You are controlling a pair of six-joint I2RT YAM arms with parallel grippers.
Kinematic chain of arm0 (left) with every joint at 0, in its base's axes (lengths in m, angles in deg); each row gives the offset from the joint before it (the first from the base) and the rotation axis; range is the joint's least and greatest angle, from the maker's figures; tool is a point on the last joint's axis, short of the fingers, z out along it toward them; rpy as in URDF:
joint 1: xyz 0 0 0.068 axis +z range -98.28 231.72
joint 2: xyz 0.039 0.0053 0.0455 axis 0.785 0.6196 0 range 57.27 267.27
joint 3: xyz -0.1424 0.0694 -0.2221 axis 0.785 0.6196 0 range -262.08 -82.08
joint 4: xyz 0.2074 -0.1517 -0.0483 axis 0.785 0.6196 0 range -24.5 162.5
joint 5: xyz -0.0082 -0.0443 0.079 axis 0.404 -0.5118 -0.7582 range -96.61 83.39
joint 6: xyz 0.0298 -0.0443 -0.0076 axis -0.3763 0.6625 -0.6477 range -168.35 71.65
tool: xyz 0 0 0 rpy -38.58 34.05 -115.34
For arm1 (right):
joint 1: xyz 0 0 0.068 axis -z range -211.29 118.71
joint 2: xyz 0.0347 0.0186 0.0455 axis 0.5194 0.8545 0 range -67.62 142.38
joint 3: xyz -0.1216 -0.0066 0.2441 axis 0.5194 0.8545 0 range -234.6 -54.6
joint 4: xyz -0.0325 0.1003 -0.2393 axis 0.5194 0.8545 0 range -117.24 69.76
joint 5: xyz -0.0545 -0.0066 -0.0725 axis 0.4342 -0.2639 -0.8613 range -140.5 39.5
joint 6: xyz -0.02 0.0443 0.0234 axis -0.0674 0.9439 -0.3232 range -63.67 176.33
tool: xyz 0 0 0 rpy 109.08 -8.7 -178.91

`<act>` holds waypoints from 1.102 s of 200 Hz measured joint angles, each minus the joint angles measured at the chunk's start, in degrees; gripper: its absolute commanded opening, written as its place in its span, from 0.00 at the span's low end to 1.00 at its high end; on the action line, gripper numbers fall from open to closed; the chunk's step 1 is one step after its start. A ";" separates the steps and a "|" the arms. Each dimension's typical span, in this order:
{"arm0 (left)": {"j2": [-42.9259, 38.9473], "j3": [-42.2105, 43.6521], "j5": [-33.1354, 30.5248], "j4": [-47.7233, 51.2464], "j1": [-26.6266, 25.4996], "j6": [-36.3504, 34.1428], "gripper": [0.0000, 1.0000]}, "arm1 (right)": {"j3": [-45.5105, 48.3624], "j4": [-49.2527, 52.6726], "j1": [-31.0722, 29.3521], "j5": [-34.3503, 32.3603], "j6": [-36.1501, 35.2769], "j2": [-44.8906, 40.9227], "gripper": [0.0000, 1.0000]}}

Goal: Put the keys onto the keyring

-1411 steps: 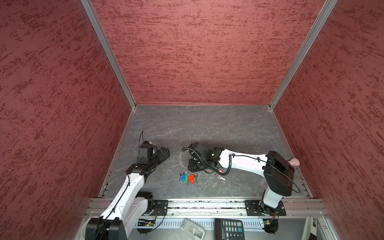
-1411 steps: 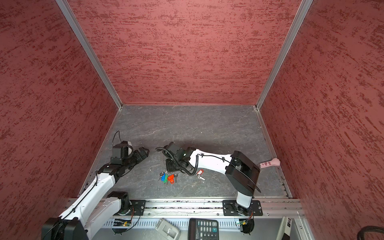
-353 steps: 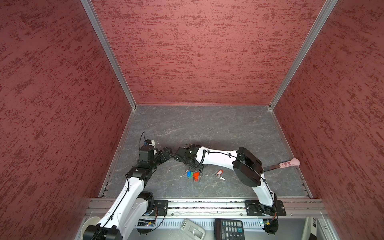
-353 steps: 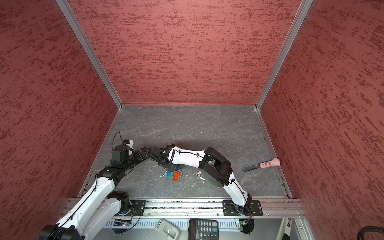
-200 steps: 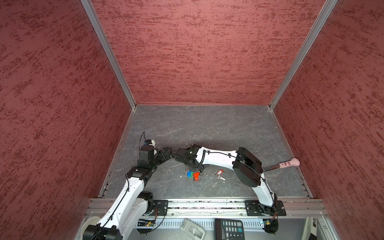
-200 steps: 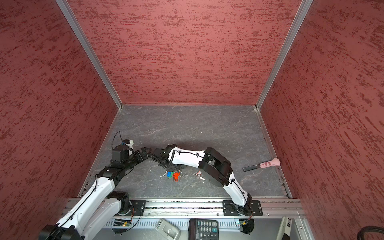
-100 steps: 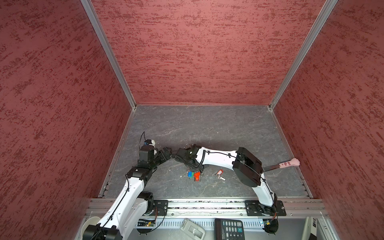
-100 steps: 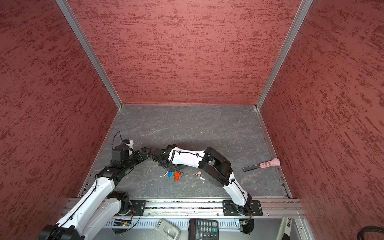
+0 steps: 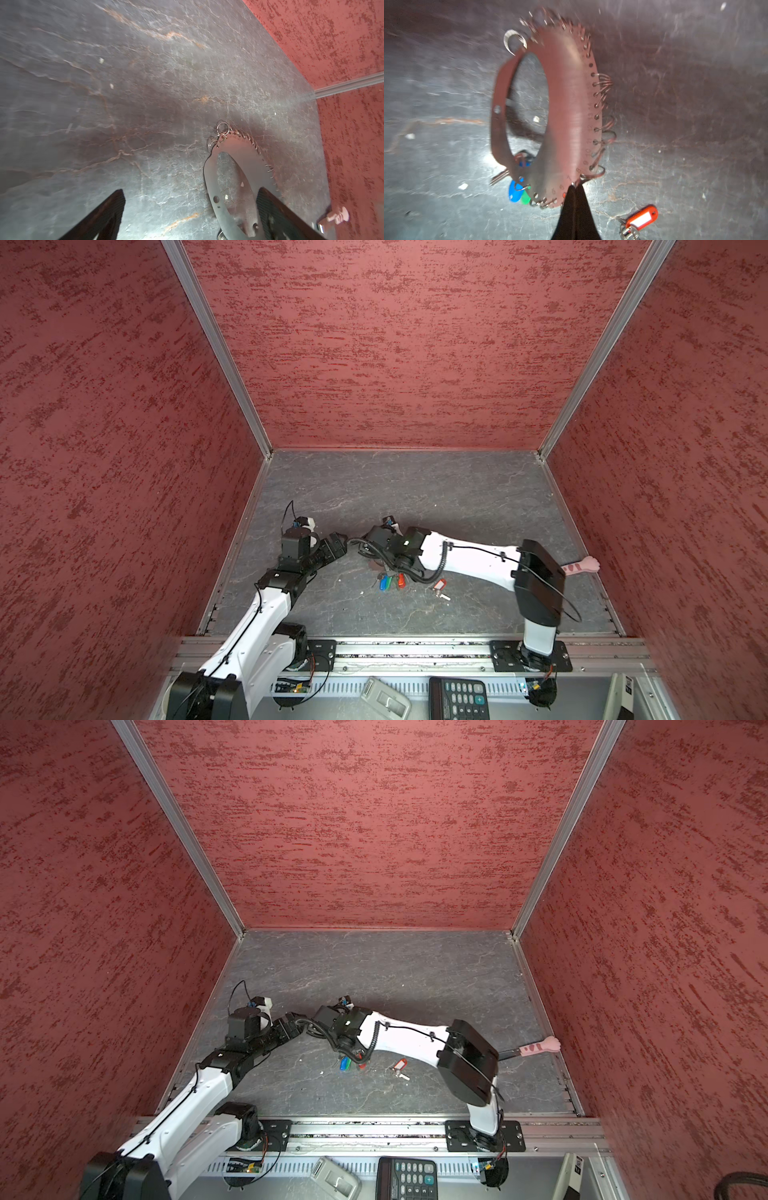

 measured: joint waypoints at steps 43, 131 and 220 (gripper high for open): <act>7.52 -12.00 -0.87 -0.17 -10.64 -4.22 0.89 | 9.62 -12.11 2.05 1.57 -8.35 -13.03 0.00; 6.27 -5.75 6.69 -17.94 -20.11 -13.33 0.75 | 33.11 -35.30 10.84 15.15 -21.40 -35.17 0.00; 11.65 2.80 21.66 -40.74 -23.23 -20.20 0.45 | 53.37 -59.74 11.74 26.86 -20.22 -39.87 0.00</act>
